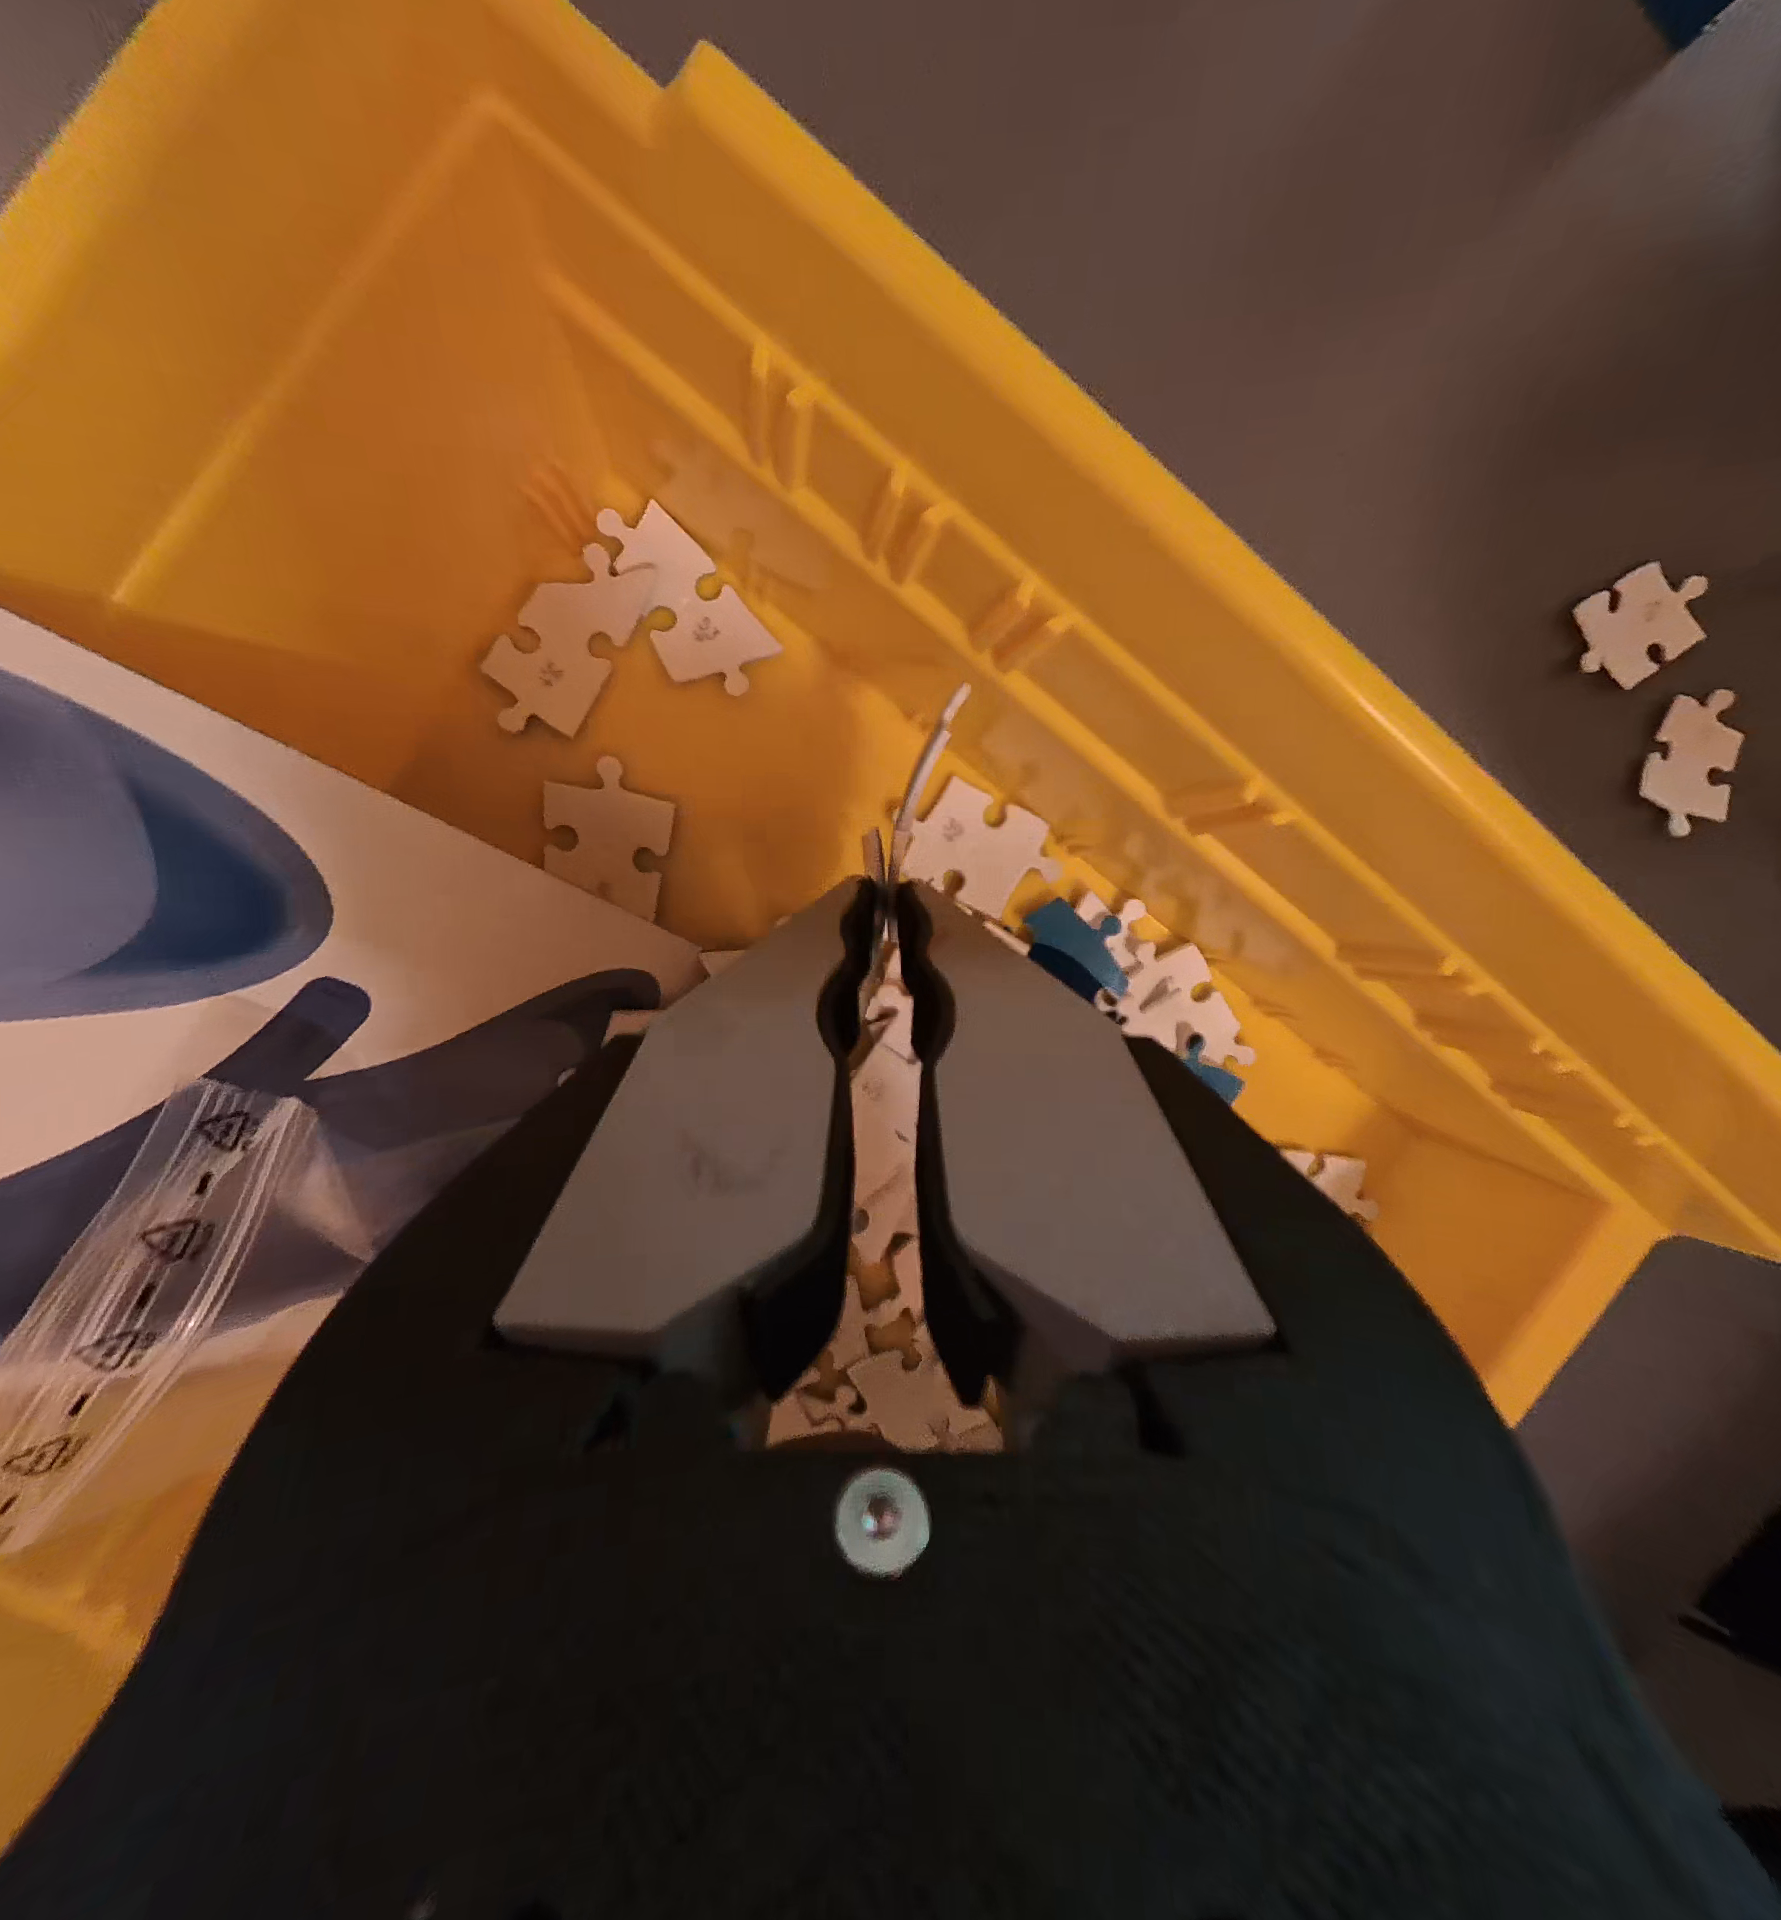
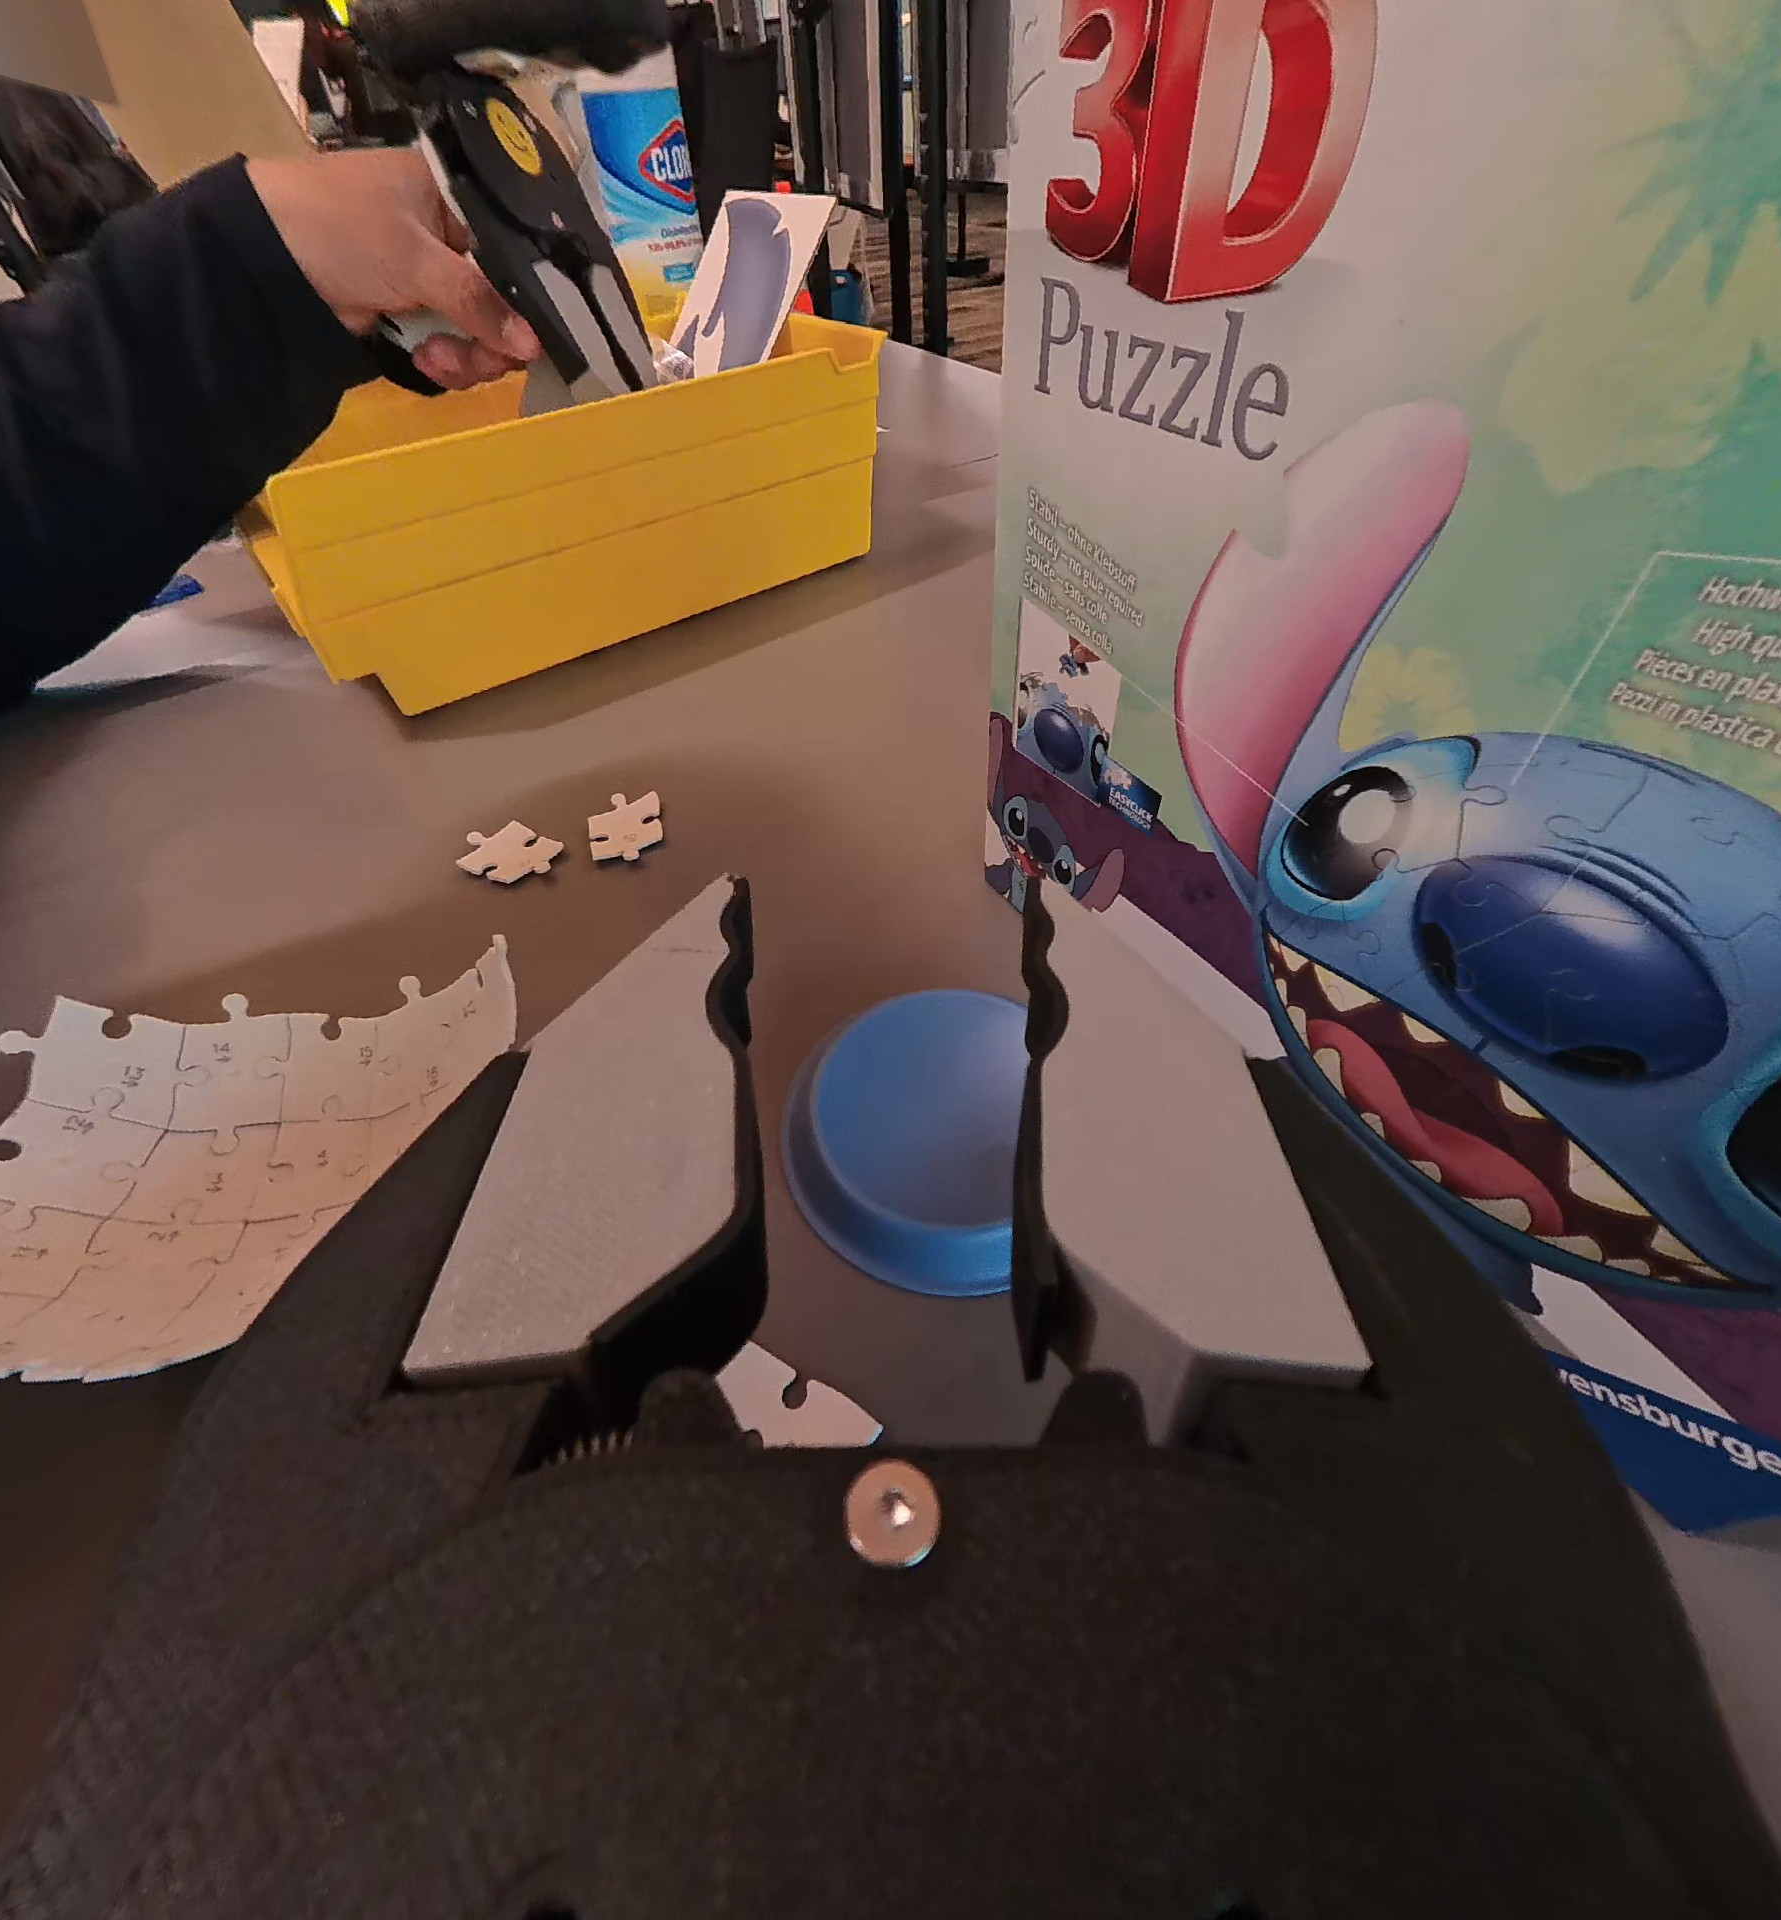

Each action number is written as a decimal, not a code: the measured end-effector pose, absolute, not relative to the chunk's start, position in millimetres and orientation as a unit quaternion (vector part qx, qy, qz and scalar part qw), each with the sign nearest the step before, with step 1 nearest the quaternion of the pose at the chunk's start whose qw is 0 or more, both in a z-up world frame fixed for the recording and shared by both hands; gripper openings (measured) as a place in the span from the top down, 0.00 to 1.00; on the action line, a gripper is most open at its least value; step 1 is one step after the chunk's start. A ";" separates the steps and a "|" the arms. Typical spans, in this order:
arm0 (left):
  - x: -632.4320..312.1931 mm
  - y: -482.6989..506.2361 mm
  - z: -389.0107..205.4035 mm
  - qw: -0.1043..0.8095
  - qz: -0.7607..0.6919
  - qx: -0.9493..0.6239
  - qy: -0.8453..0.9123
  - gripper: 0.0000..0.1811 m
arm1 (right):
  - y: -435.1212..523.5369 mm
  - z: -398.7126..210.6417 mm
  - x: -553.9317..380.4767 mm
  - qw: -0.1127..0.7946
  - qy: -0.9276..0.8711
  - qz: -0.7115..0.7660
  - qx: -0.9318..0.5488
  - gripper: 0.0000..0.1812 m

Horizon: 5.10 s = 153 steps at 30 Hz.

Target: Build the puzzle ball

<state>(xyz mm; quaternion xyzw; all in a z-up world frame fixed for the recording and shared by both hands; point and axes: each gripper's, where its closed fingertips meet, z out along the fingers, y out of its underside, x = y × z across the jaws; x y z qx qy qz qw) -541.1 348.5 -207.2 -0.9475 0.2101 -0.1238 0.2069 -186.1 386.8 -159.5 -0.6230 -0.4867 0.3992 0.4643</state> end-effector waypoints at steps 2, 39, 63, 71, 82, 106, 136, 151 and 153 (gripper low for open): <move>-541.9 350.6 -199.9 0.223 -0.125 -0.944 0.210 0.99 | 387.0 -162.3 -186.7 0.459 -0.488 0.399 -0.626 0.73; -528.4 352.3 -233.4 0.153 -0.119 -0.964 0.180 0.97 | 392.6 -166.1 -184.4 0.463 -0.486 0.384 -0.634 0.75; -493.2 259.5 -243.9 0.032 -0.090 -0.886 0.453 0.81 | 390.7 -163.9 -184.8 0.464 -0.485 0.390 -0.631 0.75; -508.9 272.5 -245.8 0.046 -0.030 -0.893 0.447 0.79 | 390.8 -163.0 -184.5 0.466 -0.484 0.389 -0.630 0.75; -508.2 279.5 -245.6 0.074 -0.001 -0.877 0.475 0.82 | 390.5 -166.4 -184.5 0.457 -0.483 0.395 -0.634 0.75; -488.3 333.8 -141.5 0.353 -0.072 -0.838 0.409 0.82 | 393.4 -163.0 -181.8 0.465 -0.489 0.393 -0.625 0.68; -439.8 279.4 -46.0 0.427 -0.440 -0.675 0.410 0.83 | 349.7 -109.1 -222.8 0.429 -0.531 0.455 -0.572 0.68; -417.2 196.5 15.7 0.442 -0.565 -0.475 0.510 0.83 | 234.6 17.3 -380.2 0.309 -0.649 0.544 -0.432 0.71; -415.1 193.3 16.3 0.420 -0.581 -0.481 0.505 0.83 | 221.4 23.6 -393.3 0.312 -0.692 0.521 -0.391 0.74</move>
